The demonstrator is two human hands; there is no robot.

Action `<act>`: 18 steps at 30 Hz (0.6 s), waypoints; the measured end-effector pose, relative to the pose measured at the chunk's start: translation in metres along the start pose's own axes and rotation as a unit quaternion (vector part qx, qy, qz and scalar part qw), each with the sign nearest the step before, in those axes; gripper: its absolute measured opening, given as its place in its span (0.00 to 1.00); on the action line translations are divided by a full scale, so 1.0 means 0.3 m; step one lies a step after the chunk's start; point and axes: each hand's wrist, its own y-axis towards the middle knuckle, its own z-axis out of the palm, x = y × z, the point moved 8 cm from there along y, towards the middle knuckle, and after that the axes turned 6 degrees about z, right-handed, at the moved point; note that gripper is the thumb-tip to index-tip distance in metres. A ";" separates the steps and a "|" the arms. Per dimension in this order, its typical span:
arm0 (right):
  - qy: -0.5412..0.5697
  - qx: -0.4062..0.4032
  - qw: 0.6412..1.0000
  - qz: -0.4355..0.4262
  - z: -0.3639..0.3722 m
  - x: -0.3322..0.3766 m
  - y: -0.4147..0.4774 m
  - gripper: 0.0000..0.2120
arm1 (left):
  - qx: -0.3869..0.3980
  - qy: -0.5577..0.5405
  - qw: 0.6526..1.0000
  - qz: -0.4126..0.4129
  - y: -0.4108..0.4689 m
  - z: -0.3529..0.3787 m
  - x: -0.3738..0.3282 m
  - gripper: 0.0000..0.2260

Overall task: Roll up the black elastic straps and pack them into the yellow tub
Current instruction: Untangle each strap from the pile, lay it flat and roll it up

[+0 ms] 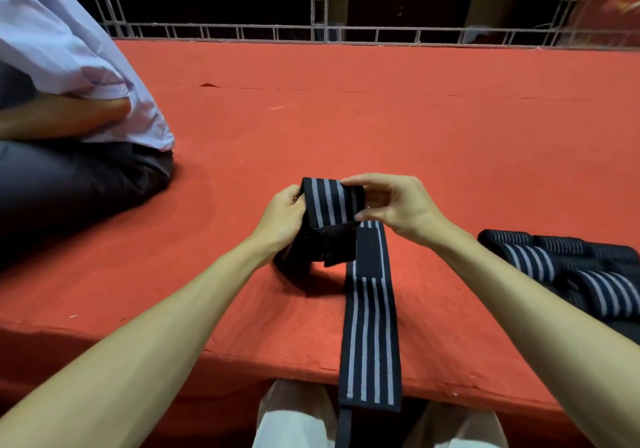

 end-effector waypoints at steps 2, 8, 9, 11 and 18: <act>0.002 0.036 0.999 0.001 0.028 -0.005 0.007 0.30 | -0.008 -0.026 0.999 -0.021 0.011 -0.002 0.032 0.10; -0.045 0.029 0.999 -0.004 0.049 -0.034 0.030 0.23 | -0.001 -0.039 0.997 -0.068 0.028 -0.018 0.072 0.08; -0.063 -0.008 0.998 -0.017 0.042 -0.023 0.031 0.18 | 0.006 -0.039 0.997 -0.070 0.028 -0.013 0.075 0.08; -0.073 -0.079 0.994 -0.024 0.020 -0.009 0.039 0.10 | 0.018 -0.036 0.997 -0.066 0.022 -0.002 0.078 0.09; 0.146 -0.213 0.964 0.056 -0.084 0.011 0.084 0.09 | 0.093 -0.059 0.994 -0.002 -0.040 0.023 0.011 0.24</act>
